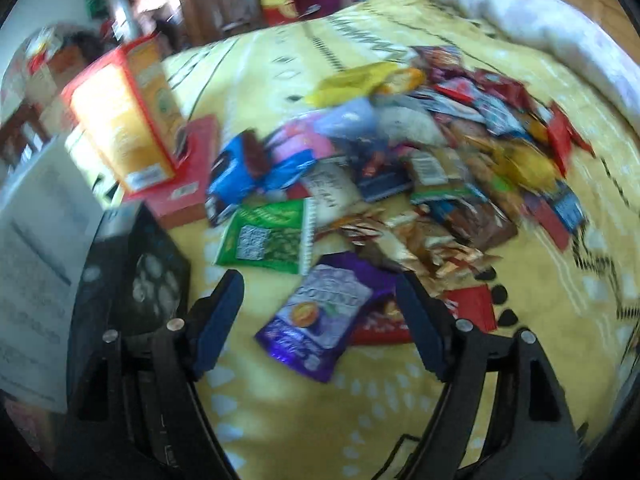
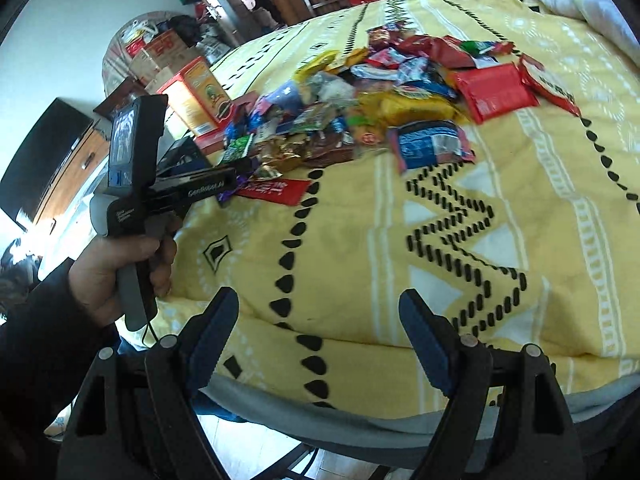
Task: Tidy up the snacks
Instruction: 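Return both tools to the pile and grasp a purple candy stick with the left tool, then grasp a blue snack bag with the right tool while the left tool carries the purple stick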
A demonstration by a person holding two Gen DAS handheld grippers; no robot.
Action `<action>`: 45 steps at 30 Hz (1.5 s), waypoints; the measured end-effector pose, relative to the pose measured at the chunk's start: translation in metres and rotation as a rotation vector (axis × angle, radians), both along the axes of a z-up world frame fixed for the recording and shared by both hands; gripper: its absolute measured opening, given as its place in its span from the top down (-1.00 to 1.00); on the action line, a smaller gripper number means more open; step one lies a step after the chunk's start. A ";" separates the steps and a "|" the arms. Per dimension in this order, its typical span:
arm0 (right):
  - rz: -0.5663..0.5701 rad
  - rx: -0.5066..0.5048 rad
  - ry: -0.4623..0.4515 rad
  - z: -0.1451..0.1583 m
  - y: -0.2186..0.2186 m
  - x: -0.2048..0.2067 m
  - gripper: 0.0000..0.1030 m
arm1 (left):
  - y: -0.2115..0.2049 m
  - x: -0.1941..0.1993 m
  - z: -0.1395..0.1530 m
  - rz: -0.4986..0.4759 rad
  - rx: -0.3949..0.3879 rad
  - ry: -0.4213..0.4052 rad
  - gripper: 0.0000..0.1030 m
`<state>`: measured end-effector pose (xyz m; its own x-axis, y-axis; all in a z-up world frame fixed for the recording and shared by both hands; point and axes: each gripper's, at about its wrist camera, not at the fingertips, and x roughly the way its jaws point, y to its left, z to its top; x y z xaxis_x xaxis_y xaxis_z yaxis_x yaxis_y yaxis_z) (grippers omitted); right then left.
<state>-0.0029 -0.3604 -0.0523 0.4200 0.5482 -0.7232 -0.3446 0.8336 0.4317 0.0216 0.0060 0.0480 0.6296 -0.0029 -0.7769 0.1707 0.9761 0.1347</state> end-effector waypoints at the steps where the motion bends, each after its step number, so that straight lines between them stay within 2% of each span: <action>1: -0.006 0.005 0.003 -0.001 -0.003 0.001 -0.66 | -0.001 -0.001 -0.003 -0.016 0.000 0.006 -0.54; 4: -0.020 0.016 0.015 -0.008 -0.009 0.006 -0.66 | 0.007 0.008 -0.015 0.022 -0.020 0.065 -0.57; 8: -0.021 0.031 0.042 -0.018 -0.011 0.010 -0.66 | 0.018 0.015 -0.025 0.070 -0.072 0.089 -0.73; 10: -0.014 0.036 0.041 -0.019 -0.009 0.010 -0.66 | 0.019 0.018 -0.027 0.077 -0.098 0.112 -0.72; 12: -0.006 0.038 0.039 -0.018 -0.007 0.009 -0.66 | 0.020 0.017 -0.029 0.041 -0.218 0.194 -0.54; 13: -0.005 0.038 0.036 -0.018 -0.007 0.009 -0.66 | 0.014 0.012 -0.027 -0.005 -0.256 0.223 -0.34; 14: -0.007 0.038 0.034 -0.018 -0.007 0.009 -0.66 | 0.006 0.004 -0.023 -0.089 -0.304 0.247 0.13; 15: -0.011 0.037 0.032 -0.017 -0.008 0.009 -0.66 | -0.002 -0.005 -0.019 -0.176 -0.375 0.286 0.29; 16: -0.019 0.038 0.030 -0.017 -0.010 0.010 -0.66 | -0.006 -0.014 -0.016 -0.204 -0.414 0.300 0.37; 17: -0.024 0.039 0.029 -0.016 -0.011 0.011 -0.66 | -0.006 -0.018 -0.015 -0.194 -0.416 0.290 0.35; 20: -0.036 0.041 0.020 -0.014 -0.016 0.012 -0.66 | 0.000 -0.025 -0.017 -0.111 -0.435 0.281 0.37; 22: -0.040 0.041 0.017 -0.013 -0.018 0.012 -0.66 | 0.002 -0.024 -0.016 -0.090 -0.437 0.273 0.34; 24: -0.042 0.042 0.016 -0.013 -0.020 0.013 -0.66 | 0.000 -0.019 -0.013 -0.060 -0.400 0.247 0.17; 26: -0.039 0.042 0.018 -0.014 -0.020 0.013 -0.66 | -0.004 -0.009 -0.008 -0.013 -0.354 0.209 -0.33; 27: -0.038 0.041 0.021 -0.016 -0.021 0.013 -0.66 | -0.006 -0.006 -0.007 -0.001 -0.349 0.195 -0.40; 29: -0.038 0.043 0.028 -0.018 -0.021 0.013 -0.66 | -0.009 0.001 -0.009 0.009 -0.326 0.192 -0.46; 32: -0.035 0.045 0.032 -0.021 -0.021 0.014 -0.66 | -0.018 0.011 -0.024 0.029 -0.224 0.227 -0.45; 33: -0.034 0.044 0.033 -0.022 -0.021 0.013 -0.66 | -0.019 0.012 -0.027 0.038 -0.219 0.230 -0.44; 34: -0.034 0.043 0.032 -0.022 -0.022 0.013 -0.66 | -0.020 0.012 -0.027 0.046 -0.212 0.220 -0.41; 36: -0.036 0.038 0.029 -0.022 -0.023 0.013 -0.66 | -0.023 0.010 -0.025 0.032 -0.210 0.211 0.04; 39: -0.043 0.027 0.011 -0.021 -0.027 0.015 -0.64 | -0.025 0.005 -0.022 0.011 -0.194 0.200 0.41; 42: -0.050 0.013 -0.026 -0.012 -0.032 0.027 -0.61 | -0.025 -0.004 -0.011 -0.010 -0.196 0.172 0.54; 43: -0.058 0.011 -0.040 -0.009 -0.035 0.034 -0.61 | -0.026 -0.006 -0.008 -0.013 -0.192 0.163 0.73; 45: -0.075 0.000 -0.059 -0.004 -0.039 0.050 -0.61 | -0.022 -0.011 0.000 -0.015 -0.205 0.145 0.74</action>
<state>0.0470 -0.3993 -0.0567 0.5019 0.5137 -0.6958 -0.3060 0.8579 0.4127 0.0107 -0.0164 0.0483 0.5102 -0.1780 -0.8415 0.1884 0.9777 -0.0925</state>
